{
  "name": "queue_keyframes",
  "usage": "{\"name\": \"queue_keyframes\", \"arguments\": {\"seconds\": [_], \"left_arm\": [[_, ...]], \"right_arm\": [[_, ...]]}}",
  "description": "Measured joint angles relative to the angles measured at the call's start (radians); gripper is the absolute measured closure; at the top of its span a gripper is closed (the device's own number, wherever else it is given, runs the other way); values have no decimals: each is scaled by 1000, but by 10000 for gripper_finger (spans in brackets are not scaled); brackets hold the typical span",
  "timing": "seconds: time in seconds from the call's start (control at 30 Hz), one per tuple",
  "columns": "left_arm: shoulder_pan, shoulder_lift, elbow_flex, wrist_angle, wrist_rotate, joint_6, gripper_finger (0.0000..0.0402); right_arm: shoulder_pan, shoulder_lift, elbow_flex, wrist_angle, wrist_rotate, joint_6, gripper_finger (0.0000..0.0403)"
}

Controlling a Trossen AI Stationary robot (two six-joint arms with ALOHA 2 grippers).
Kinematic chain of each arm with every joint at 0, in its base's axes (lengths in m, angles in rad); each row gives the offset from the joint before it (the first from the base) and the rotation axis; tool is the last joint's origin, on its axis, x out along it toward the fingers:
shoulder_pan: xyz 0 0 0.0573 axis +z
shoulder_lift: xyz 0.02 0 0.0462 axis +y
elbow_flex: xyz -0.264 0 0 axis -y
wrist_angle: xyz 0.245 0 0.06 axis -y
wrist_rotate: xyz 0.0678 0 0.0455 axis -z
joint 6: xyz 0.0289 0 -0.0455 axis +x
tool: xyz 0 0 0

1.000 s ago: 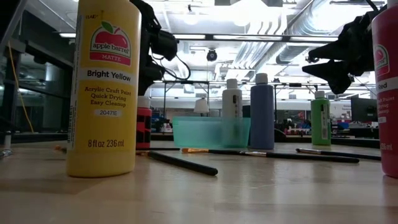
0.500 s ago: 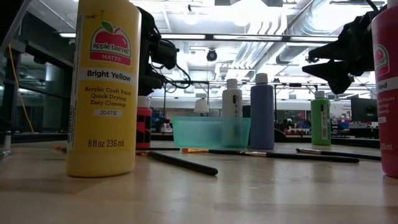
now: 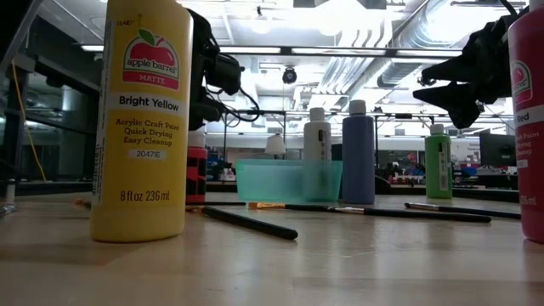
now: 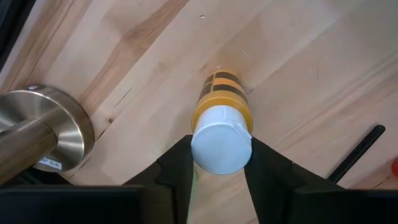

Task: Pick & Place Paint Supplies
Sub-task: Put the yellow paint bottle into the green bin

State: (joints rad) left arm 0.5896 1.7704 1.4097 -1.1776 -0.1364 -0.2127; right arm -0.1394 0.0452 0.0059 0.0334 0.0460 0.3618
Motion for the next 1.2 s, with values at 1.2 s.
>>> {"name": "queue_keyframes", "arguments": {"seconds": [1.2], "left_arm": [[-10,-100,225,98,17,256,282]], "right_arm": [[0,0,0,0,0,0,180]]}}
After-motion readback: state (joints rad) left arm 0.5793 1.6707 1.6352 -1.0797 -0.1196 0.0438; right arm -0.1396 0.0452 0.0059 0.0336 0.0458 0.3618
